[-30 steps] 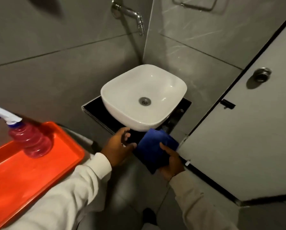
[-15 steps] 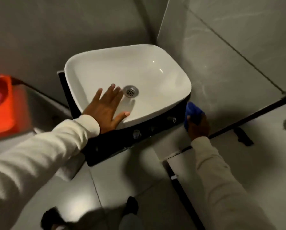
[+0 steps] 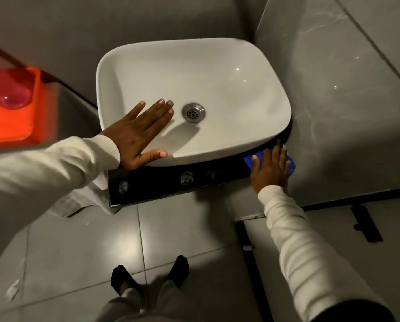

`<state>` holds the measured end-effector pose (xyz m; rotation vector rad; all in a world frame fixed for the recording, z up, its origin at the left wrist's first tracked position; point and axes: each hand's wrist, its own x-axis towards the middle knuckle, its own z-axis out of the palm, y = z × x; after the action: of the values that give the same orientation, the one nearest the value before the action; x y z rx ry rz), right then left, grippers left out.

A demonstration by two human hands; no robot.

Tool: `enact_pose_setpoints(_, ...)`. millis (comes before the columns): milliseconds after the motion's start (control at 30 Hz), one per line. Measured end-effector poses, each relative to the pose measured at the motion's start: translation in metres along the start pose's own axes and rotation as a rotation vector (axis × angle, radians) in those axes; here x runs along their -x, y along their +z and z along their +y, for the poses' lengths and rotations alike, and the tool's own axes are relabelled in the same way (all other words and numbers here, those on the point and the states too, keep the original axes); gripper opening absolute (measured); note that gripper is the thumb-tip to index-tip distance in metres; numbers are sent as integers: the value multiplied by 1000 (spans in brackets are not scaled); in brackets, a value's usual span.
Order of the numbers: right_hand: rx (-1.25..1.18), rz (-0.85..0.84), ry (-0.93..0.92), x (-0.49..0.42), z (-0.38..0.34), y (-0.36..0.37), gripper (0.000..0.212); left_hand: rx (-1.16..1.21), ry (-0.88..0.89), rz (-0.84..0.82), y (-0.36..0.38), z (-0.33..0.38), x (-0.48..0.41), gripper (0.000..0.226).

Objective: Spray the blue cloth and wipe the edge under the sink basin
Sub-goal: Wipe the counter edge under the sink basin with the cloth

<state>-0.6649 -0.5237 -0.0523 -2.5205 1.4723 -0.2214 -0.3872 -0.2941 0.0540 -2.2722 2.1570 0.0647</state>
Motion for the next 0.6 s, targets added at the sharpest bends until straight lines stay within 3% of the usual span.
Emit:
enact_pose_setpoints(167,-54,30,82,14,-15,12,48,-2,6,31,4,-1,0,85)
enact_pose_setpoints(367,84,-87,-103,19,-1,3,52,-23,-38,83,2,3,2,87)
enact_pose_setpoints(600,2,-110,78,24,-30,3,58,-51,-20,3,2,-17,16,99)
